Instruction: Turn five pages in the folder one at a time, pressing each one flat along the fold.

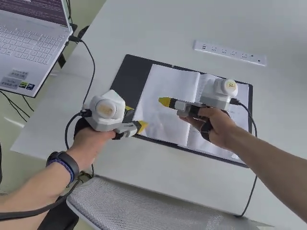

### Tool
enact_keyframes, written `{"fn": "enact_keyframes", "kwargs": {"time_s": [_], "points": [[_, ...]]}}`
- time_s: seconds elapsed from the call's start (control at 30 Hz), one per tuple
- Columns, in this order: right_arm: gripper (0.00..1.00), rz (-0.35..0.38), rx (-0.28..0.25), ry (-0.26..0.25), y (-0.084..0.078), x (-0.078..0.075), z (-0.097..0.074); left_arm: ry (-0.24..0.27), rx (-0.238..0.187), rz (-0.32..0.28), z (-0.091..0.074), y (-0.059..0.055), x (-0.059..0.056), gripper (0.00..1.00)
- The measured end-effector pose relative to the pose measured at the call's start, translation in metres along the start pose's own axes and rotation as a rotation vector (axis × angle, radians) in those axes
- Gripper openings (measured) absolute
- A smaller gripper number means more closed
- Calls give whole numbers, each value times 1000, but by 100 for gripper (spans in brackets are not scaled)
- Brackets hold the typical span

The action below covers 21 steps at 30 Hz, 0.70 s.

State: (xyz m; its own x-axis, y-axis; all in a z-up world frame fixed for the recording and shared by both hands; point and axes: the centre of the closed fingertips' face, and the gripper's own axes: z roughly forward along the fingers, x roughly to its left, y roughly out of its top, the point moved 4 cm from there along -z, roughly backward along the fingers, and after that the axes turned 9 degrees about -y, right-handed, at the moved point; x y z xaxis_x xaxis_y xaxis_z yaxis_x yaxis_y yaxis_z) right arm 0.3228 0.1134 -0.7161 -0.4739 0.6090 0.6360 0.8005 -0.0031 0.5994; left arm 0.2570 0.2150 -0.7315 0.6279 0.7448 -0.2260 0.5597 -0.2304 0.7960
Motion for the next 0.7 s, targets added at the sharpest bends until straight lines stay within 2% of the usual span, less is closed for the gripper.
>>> {"fn": "enact_keyframes", "kwargs": {"time_s": [0.13,0.4,0.53,0.7], "points": [[21,18,-42,-13,-2,-1,-18,-1,30,-18,11,-13,3,31],[21,26,-50,-48,-14,-16,-39,4,76,-45,22,-36,6,29],[20,29,-51,-62,-15,-24,-43,28,96,-19,22,-42,7,26],[20,11,-46,-77,-10,-34,-44,37,104,10,21,-42,8,24]]}}
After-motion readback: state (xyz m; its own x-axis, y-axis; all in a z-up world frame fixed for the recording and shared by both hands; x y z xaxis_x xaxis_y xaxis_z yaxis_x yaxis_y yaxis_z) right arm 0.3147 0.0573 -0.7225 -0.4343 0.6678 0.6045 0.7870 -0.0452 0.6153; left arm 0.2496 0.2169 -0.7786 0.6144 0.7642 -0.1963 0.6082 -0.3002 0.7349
